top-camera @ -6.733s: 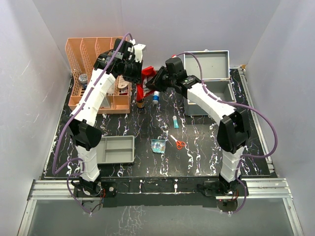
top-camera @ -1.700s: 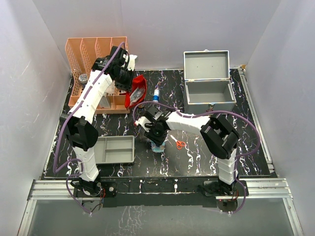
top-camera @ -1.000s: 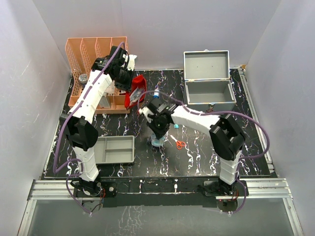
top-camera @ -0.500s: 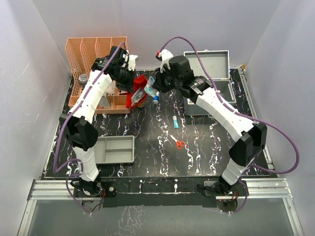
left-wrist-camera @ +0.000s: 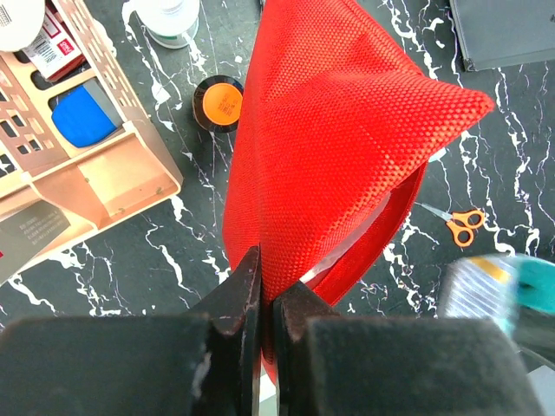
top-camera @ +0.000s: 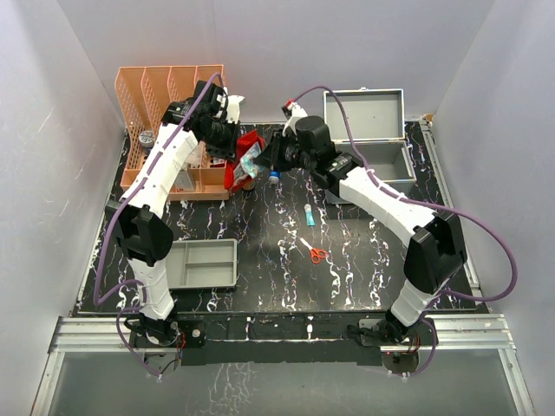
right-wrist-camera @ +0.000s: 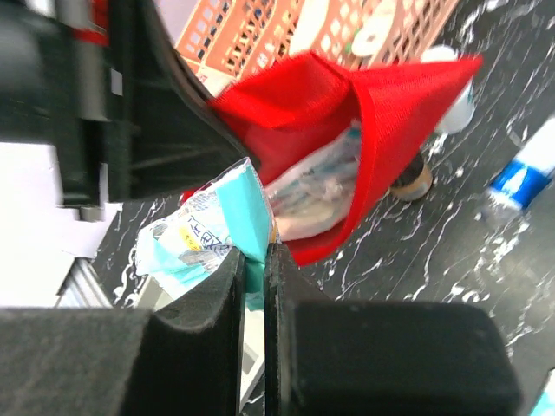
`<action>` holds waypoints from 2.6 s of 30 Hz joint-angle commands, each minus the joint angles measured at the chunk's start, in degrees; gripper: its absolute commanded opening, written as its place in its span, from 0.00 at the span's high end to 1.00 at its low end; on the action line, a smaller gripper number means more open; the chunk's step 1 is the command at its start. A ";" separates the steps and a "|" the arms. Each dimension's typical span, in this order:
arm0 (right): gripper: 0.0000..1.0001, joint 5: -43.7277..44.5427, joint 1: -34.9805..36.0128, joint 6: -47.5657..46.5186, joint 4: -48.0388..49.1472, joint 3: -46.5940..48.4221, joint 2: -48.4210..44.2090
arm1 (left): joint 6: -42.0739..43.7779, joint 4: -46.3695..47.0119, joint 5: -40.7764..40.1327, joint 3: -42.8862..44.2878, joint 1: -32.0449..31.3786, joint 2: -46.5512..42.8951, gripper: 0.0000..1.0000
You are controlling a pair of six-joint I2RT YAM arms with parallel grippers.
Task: Organize the medicine kit
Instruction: Place the medical item at the medicine pouch.
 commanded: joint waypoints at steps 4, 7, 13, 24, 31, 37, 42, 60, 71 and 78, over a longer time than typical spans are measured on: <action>1.00 -1.00 -0.79 13.59 15.62 -8.51 -4.05 | -0.47 0.34 1.60 1.86 -1.01 -3.86 1.00; 1.00 -0.62 -1.00 15.31 17.32 -8.88 -3.46 | -0.46 0.33 1.61 1.79 -1.58 -4.03 1.00; 1.00 -0.70 -1.84 17.77 15.90 -6.40 -0.63 | -0.52 0.28 1.61 1.79 -2.16 -4.34 1.00; 1.00 0.52 -2.53 19.69 14.62 -5.88 2.09 | -0.50 0.17 2.60 1.78 -2.53 -4.76 1.00; 1.00 0.60 -3.14 21.64 13.71 -2.26 7.03 | -0.28 -0.19 3.85 1.60 -2.67 -4.92 1.00; 1.00 0.70 -4.14 23.94 15.44 -0.22 9.14 | 0.01 -0.87 6.16 1.29 -2.75 -4.61 1.00; 1.00 1.24 -4.80 25.47 16.80 -0.71 8.69 | 0.08 -0.99 7.02 1.11 -2.81 -4.40 1.00; 1.00 5.32 -5.45 34.14 23.73 -1.83 8.05 | 0.13 -0.98 9.71 0.90 -3.66 -4.07 1.00; 1.00 2.60 -5.54 40.30 30.08 -2.98 11.28 | 0.42 -1.20 12.26 0.87 -4.36 -4.13 1.00; 1.00 0.79 -5.45 43.98 33.61 -3.72 12.82 | 0.53 -1.25 13.00 0.84 -4.55 -4.09 1.00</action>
